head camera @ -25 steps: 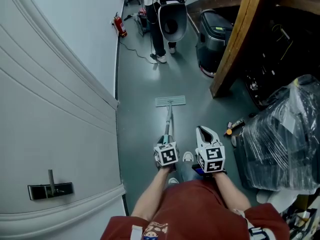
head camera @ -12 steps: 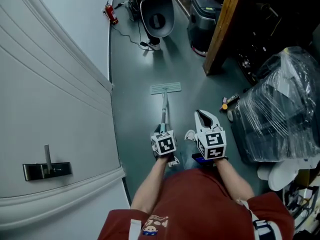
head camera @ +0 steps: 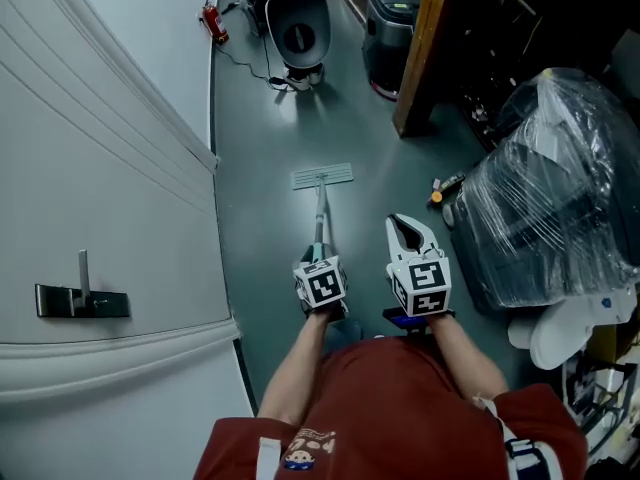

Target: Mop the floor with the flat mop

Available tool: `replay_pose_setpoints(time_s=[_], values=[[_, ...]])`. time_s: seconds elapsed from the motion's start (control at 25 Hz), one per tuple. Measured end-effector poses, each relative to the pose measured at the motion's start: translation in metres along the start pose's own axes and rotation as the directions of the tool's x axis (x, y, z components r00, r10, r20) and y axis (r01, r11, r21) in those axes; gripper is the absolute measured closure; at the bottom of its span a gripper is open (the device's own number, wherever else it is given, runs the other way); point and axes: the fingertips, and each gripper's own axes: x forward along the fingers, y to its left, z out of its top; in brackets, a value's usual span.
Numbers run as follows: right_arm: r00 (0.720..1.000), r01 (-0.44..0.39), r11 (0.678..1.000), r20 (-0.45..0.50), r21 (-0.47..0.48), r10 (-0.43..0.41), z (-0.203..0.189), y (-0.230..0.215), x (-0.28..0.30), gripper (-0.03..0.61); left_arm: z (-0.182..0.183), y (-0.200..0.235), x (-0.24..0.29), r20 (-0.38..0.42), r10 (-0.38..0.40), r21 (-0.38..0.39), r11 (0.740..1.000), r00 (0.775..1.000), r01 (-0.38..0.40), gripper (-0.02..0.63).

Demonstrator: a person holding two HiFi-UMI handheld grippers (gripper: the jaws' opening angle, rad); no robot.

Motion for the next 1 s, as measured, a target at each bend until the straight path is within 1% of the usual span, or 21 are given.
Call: replay_pose_setpoints(time_s=[0.24,0.36,0.52,0.64,0.84,1.0], values=[[1.000,-0.011,1.000,-0.005,0.022,0.011,-0.034,-0.009,-0.057,0.558,-0.048,-0.028,-0.033,-0.004,0.020,-0.007,1.000,1.000,-0.020,0.488],[1.000,-0.017,0.999,-0.009,0.032,0.017,-0.048,-0.010,-0.080,0.558,-0.067,-0.037,-0.047,0.001,0.028,-0.005,1.000,1.000,-0.028,0.488],[1.000,-0.020,0.999,-0.009,0.040,0.020,-0.058,-0.015,-0.106,0.558,-0.087,-0.051,-0.063,0.002,0.035,-0.004,0.999,0.999,-0.035,0.488],[1.000,-0.021,0.999,0.000,0.046,0.021,-0.062,-0.011,-0.120,0.558,-0.100,-0.053,-0.076,0.009,0.038,0.006,0.999,0.999,-0.038,0.487],[0.999,-0.035,0.998,0.015,0.053,0.035,-0.070,-0.005,-0.147,0.558,-0.127,-0.063,-0.099,-0.007,0.046,-0.004,0.999,0.999,-0.046,0.488],[0.999,-0.044,0.997,0.013,0.061,0.043,-0.083,-0.005,-0.177,0.558,-0.152,-0.075,-0.119,-0.010,0.052,0.001,0.999,0.999,-0.052,0.488]])
